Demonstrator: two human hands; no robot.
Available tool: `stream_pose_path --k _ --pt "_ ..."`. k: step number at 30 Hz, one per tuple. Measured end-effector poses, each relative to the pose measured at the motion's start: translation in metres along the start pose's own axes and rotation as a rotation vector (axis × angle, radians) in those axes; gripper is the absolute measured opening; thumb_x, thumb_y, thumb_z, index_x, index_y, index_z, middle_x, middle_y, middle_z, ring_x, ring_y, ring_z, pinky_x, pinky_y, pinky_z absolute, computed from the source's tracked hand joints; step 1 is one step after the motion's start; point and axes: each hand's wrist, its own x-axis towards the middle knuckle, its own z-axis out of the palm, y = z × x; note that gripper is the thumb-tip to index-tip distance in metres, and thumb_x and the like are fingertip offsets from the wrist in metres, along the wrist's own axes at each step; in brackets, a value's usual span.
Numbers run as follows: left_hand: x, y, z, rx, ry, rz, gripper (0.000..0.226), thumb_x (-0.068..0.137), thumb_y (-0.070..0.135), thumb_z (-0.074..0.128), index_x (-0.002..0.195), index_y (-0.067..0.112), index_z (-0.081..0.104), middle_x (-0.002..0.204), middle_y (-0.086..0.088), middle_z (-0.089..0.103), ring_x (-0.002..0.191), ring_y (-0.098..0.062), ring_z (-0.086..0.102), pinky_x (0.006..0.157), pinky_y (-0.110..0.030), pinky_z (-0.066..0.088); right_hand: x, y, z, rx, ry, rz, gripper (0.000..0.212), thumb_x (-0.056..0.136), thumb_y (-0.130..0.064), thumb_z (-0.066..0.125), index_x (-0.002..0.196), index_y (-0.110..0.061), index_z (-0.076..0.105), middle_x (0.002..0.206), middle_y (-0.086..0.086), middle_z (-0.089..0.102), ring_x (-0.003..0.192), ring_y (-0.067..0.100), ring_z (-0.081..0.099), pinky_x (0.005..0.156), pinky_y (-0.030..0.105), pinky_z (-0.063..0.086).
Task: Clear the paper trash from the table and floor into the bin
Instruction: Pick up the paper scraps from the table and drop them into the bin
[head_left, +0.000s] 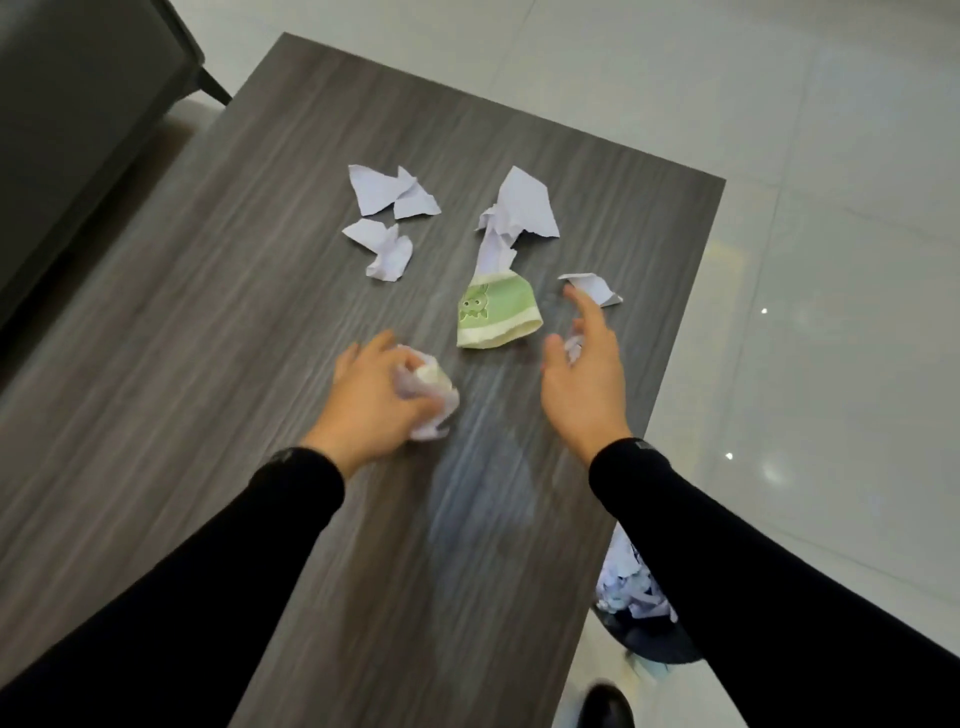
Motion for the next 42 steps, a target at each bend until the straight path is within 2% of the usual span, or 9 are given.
stream_pose_path --k 4,8,14,19,22,27,33,35,42 --pt "-0.045 -0.026 0.043 0.35 0.019 0.148 0.025 0.073 0.015 0.073 0.097 0.01 0.068 0.121 -0.013 0.06 0.112 -0.037 0.051 0.092 -0.034 0.039 0.028 -0.02 0.019 -0.23 -0.226 -0.01 0.068 0.081 -0.05 0.059 0.142 -0.037 0.031 0.125 0.011 0.046 0.101 0.021 0.053 0.084 0.025 0.036" --pt "-0.059 -0.029 0.059 0.301 0.181 0.089 0.019 0.074 0.002 0.064 0.088 0.015 0.065 0.085 -0.004 0.07 0.085 -0.03 0.059 0.066 -0.026 0.033 0.035 -0.015 0.032 -0.103 -0.107 0.106 0.033 0.081 -0.029 0.067 0.11 -0.018 0.056 0.101 0.0 0.057 0.101 0.022 0.059 0.078 0.027 0.043" --pt "-0.052 0.001 0.047 -0.431 0.278 -0.192 0.017 0.079 0.016 0.068 0.086 0.026 0.056 0.078 0.01 0.066 0.07 -0.008 0.064 0.05 -0.008 0.046 0.011 0.003 -0.003 0.05 -0.089 0.124 0.013 0.078 -0.023 0.069 0.073 -0.02 0.057 0.079 0.004 0.066 0.074 0.016 0.061 0.062 0.023 0.045" --pt "-0.078 0.074 0.085 -0.742 0.104 -0.063 0.009 0.072 0.026 0.068 0.08 0.028 0.067 0.076 -0.002 0.07 0.065 -0.013 0.06 0.055 -0.028 0.047 -0.044 0.047 -0.101 0.371 0.216 0.292 0.011 0.078 -0.025 0.07 0.069 -0.021 0.063 0.062 0.0 0.065 0.051 0.006 0.064 0.042 0.02 0.048" --pt "-0.099 0.111 0.141 -0.536 -0.03 0.01 0.009 0.069 0.034 0.065 0.075 0.041 0.064 0.072 0.009 0.07 0.068 -0.005 0.063 0.06 -0.02 0.048 -0.071 0.102 -0.159 0.263 0.336 0.464 0.015 0.081 -0.027 0.068 0.071 -0.015 0.066 0.064 0.004 0.065 0.052 0.011 0.062 0.046 0.016 0.05" --pt "-0.105 0.108 0.245 -0.072 -0.223 -0.153 0.012 0.079 0.025 0.056 0.09 0.019 0.059 0.089 -0.008 0.066 0.085 -0.031 0.059 0.064 -0.029 0.043 -0.094 0.192 -0.177 0.136 0.125 0.706 0.02 0.085 -0.02 0.063 0.069 -0.008 0.062 0.069 0.012 0.06 0.064 0.023 0.056 0.059 0.032 0.05" --pt "-0.098 0.077 0.3 -0.083 -0.394 -0.338 0.077 0.082 0.036 0.063 0.143 0.008 0.026 0.144 -0.012 0.043 0.128 -0.03 0.045 0.104 -0.041 0.041 -0.095 0.242 -0.18 0.24 -0.121 0.821 0.054 0.09 -0.039 0.052 0.138 -0.016 0.042 0.135 0.002 0.052 0.107 0.022 0.061 0.073 0.03 0.056" --pt "-0.101 0.076 0.299 -0.046 -0.394 -0.333 0.06 0.084 0.03 0.058 0.136 0.008 0.037 0.137 -0.013 0.049 0.121 -0.029 0.05 0.1 -0.038 0.043 -0.097 0.245 -0.188 0.137 -0.073 0.807 0.046 0.092 -0.028 0.051 0.134 -0.01 0.049 0.133 0.007 0.056 0.107 0.023 0.059 0.091 0.033 0.05" --pt "-0.094 0.108 0.233 -0.161 -0.103 -0.074 0.018 0.084 0.024 0.058 0.1 0.024 0.066 0.088 0.004 0.07 0.084 -0.013 0.065 0.075 -0.023 0.047 -0.059 0.158 -0.19 0.164 -0.047 0.518 0.018 0.085 -0.012 0.055 0.1 -0.015 0.065 0.085 0.005 0.067 0.076 0.017 0.063 0.08 0.035 0.054"
